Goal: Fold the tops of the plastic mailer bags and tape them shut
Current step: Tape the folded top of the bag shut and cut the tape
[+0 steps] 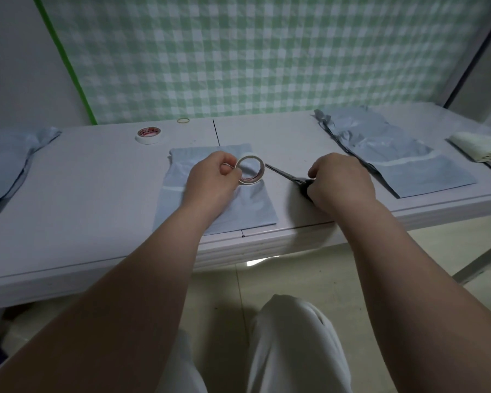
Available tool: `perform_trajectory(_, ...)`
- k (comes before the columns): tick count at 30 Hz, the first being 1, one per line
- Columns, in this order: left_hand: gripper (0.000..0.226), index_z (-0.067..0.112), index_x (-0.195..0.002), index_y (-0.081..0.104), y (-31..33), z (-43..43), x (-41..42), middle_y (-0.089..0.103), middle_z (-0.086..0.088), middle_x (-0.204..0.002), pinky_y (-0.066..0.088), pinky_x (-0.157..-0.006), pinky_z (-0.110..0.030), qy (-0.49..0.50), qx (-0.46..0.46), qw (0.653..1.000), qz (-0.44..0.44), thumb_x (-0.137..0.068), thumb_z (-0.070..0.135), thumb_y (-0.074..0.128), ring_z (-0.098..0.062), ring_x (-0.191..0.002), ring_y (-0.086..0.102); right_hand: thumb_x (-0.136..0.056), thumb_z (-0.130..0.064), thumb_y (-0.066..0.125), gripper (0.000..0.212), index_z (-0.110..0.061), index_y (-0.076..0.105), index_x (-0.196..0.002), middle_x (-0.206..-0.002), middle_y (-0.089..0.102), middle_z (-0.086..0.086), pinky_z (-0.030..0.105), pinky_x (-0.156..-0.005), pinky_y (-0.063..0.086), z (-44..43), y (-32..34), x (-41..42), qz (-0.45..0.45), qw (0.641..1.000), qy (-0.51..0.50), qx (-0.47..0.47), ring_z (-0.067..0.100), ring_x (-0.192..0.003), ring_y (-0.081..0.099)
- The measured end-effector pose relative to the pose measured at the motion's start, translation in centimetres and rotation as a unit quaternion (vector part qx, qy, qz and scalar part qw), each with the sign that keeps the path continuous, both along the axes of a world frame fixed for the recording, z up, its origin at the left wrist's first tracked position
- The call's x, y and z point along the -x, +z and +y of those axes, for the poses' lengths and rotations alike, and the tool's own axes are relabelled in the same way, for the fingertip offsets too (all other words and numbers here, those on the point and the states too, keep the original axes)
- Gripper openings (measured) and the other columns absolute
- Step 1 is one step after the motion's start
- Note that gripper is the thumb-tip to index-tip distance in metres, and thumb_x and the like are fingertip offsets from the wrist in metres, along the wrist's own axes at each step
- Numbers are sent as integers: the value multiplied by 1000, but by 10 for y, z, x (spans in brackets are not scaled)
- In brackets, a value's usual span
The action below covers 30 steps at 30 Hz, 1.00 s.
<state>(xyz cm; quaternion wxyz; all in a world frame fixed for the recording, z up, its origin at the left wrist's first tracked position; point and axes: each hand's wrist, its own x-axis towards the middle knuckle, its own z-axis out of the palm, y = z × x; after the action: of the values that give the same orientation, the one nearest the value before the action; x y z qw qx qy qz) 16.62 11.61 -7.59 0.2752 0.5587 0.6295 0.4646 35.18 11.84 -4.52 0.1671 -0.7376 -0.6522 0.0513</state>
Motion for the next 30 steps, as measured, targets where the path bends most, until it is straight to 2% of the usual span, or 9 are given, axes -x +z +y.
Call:
perform_trajectory(3,12,28,-86,60,-1,0,0,66,4,-80,49,-77,-30,-21,-13,1000,13,-88,17,61,-16,-79,63,-83,-17,55,38,-26,63,-119,-112,66,-2,24,-84,39,0,4,9,128,988,39,-74,20,-109,56)
perform_trajectory(6,12,27,-95,62,-2,1,0,66,7,-84,49,-80,-24,-30,-27,999,29,-88,16,62,-9,-81,63,-83,-27,63,43,-29,58,-126,-103,65,-5,18,-81,36,4,2,30,198,971,124,-56,11,-103,56)
perform_trajectory(10,21,25,-96,62,-3,1,-2,69,7,-89,48,-77,-22,-33,-7,997,73,-82,10,64,-9,-82,64,-88,-30,56,24,-27,67,-109,-106,68,0,31,-85,45,16,-9,44,136,982,108,-66,22,-105,58)
perform_trajectory(12,18,26,-84,60,-4,3,-4,65,8,-82,43,-70,-21,-19,-4,989,145,-80,9,62,-12,-80,61,-91,-29,50,23,-22,68,-103,-104,68,4,33,-81,41,20,-9,43,81,990,79,-85,29,-103,57)
perform_trajectory(14,18,28,-79,64,-5,4,-5,61,8,-85,39,-73,-22,-20,-7,978,205,-83,11,59,-15,-86,58,-93,-30,46,25,-18,68,-99,-102,67,6,33,-77,34,21,-11,40,33,994,56,-89,31,-103,55)
perform_trajectory(16,21,25,-92,73,-6,5,-6,60,3,-97,38,-80,-22,-42,-7,971,234,-90,12,57,-16,-94,56,-95,-31,44,26,-17,66,-98,-102,66,7,34,-78,29,21,-14,37,10,996,38,-77,31,-105,53)
perform_trajectory(19,30,25,-112,71,-6,4,-7,57,-2,-106,39,-85,-25,-67,-8,962,266,-95,11,50,-21,-103,54,-96,-31,42,25,-17,63,-91,-101,65,7,34,-78,26,20,-21,36,3,997,22,-74,30,-107,50)
perform_trajectory(23,32,24,-113,71,-6,5,-9,57,-5,-109,41,-89,-29,-77,-7,954,289,-96,9,48,-24,-106,54,-96,-30,42,26,-17,65,-98,-102,65,7,35,-78,25,22,-21,33,-25,996,6,-90,30,-108,48)
perform_trajectory(30,33,23,-113,70,-8,6,-9,63,-6,-110,44,-84,-30,-76,-11,950,304,-95,8,47,-26,-103,58,-95,-31,44,27,-20,67,-101,-101,66,7,36,-81,27,22,-18,31,-36,994,-4,-106,29,-109,47)
